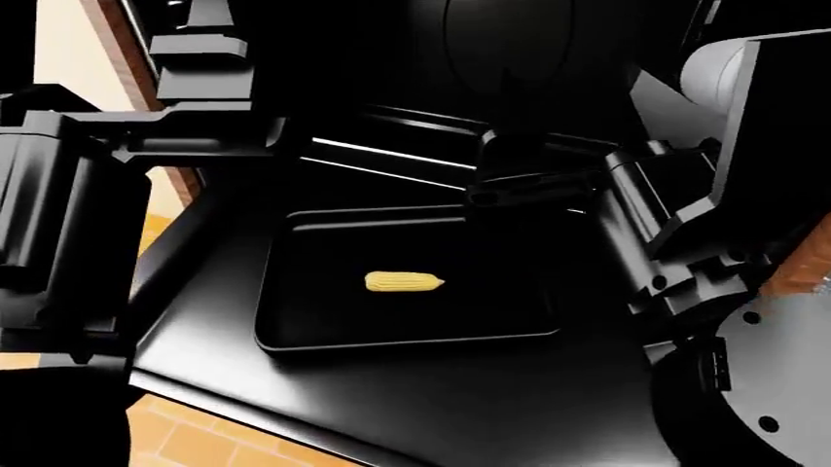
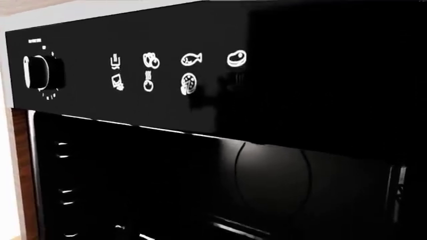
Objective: Pick the corn from the oven and place it on the plate on the counter.
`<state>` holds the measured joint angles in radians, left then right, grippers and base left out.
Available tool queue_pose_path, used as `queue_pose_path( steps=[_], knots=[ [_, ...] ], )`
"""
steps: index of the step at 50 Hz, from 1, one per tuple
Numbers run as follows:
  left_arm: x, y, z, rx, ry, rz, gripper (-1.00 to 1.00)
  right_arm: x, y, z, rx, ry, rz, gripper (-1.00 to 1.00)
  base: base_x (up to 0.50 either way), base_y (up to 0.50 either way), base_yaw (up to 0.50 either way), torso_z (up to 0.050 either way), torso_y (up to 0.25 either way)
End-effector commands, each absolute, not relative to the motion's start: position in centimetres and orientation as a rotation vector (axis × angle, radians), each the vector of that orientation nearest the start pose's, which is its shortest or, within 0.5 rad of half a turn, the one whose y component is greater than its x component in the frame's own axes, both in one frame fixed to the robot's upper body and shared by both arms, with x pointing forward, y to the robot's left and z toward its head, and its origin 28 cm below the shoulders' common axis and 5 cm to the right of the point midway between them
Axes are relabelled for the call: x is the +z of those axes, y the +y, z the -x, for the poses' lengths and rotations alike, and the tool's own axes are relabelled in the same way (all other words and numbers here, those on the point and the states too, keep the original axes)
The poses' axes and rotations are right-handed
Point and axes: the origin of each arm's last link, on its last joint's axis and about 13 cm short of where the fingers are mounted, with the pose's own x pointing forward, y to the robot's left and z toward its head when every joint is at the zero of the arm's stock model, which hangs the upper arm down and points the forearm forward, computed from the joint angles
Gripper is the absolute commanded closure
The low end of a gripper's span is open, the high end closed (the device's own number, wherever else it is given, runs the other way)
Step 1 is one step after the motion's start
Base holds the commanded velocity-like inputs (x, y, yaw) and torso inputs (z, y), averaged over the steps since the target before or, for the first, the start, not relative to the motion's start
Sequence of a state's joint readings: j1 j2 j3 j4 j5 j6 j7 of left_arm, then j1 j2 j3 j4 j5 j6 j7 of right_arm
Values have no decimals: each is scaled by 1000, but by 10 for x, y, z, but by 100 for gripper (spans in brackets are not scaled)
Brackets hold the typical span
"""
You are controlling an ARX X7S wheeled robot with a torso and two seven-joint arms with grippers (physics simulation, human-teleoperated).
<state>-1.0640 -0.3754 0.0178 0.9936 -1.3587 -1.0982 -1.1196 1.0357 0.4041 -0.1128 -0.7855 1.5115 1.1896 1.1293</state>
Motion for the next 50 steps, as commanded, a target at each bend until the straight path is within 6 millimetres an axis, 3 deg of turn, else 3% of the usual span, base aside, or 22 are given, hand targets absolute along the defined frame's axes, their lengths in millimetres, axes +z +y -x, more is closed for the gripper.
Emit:
queue_pose_path(
  steps=[1, 14, 27, 31, 35, 39, 50],
  knots=[
    [309, 185, -167, -93, -638, 110, -100, 280, -88, -208, 213, -130, 86, -100, 0, 0, 0, 0, 0],
    [306, 185, -161, -95, -642, 117, -100, 274, -117, -238, 443, 174, 218, -100, 0, 0, 0, 0, 0],
    [311, 183, -157, -107, -651, 106, -100, 286, -141, -300, 607, 306, 327, -100, 0, 0, 0, 0, 0],
    [312, 183, -155, -108, -654, 102, -100, 299, -142, -322, 731, 379, 417, -100, 0, 0, 0, 0, 0],
    [313, 183, -153, -103, -657, 94, -100, 298, -140, -334, 889, 502, 525, -100, 0, 0, 0, 0, 0],
    [313, 182, -152, -103, -658, 88, -100, 296, -140, -359, 894, 580, 615, -100, 0, 0, 0, 0, 0],
    [307, 180, -152, -104, -642, 75, -100, 287, -135, -389, 1009, 704, 773, -100, 0, 0, 0, 0, 0]
  ],
)
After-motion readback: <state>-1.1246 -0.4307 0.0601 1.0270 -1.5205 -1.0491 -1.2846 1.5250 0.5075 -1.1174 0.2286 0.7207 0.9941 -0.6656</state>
